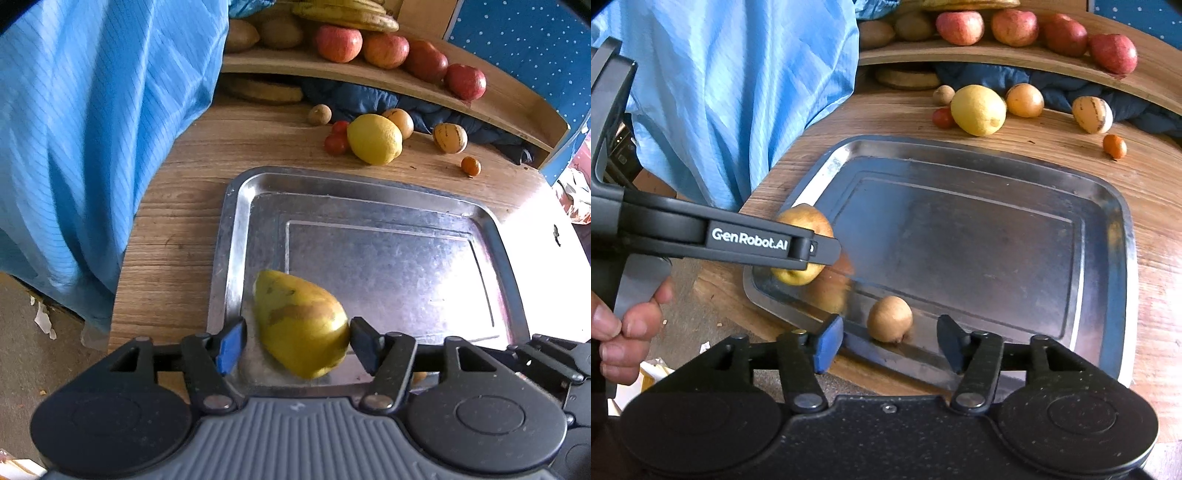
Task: Organize fruits
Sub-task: 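Carry the pear with the left tool onto the tray while the right tool places the kiwi there, then withdraw both open tools from the tray toward the remaining fruits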
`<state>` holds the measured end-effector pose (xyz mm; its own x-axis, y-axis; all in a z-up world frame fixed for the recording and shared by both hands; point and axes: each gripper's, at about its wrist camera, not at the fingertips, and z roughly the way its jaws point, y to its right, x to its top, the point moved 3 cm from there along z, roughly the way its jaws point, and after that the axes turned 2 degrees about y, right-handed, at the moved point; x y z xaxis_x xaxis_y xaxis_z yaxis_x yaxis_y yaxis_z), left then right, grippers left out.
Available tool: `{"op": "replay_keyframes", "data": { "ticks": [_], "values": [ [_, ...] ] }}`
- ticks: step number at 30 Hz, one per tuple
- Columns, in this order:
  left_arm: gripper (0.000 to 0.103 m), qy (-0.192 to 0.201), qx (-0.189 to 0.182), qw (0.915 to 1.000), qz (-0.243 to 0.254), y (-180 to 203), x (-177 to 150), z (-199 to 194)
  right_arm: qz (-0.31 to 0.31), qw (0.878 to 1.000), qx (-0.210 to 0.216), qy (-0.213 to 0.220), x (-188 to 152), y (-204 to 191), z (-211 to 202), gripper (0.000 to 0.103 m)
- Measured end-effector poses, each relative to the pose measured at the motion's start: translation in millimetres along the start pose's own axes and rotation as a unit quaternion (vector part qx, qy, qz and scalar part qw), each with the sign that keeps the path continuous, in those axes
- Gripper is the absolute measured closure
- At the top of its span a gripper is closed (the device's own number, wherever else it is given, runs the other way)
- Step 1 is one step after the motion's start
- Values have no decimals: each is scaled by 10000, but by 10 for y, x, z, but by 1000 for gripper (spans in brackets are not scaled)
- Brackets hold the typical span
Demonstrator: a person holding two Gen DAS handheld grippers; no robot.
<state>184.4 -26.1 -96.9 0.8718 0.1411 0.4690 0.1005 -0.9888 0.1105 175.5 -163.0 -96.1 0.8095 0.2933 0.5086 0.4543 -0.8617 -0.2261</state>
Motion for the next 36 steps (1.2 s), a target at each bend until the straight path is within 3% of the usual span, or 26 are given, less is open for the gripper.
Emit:
{"op": "replay_keyframes", "data": {
  "ticks": [9, 19, 26, 36],
  "values": [
    [11, 158, 216, 9994, 228, -47, -119, -304, 59, 9997, -126, 181, -73, 24, -235, 19],
    [3, -164, 366, 9977, 541, -73, -321, -416, 305, 9981, -524, 118, -233, 190, -415, 1],
    [1, -306, 649, 9956, 599, -80, -330, -406, 413, 9950, -901, 108, -317, 329, -522, 1],
    [1, -143, 583, 9958, 697, -101, -102, -350, 642, 9896, -1285, 123, -264, 572, -572, 1]
  ]
}}
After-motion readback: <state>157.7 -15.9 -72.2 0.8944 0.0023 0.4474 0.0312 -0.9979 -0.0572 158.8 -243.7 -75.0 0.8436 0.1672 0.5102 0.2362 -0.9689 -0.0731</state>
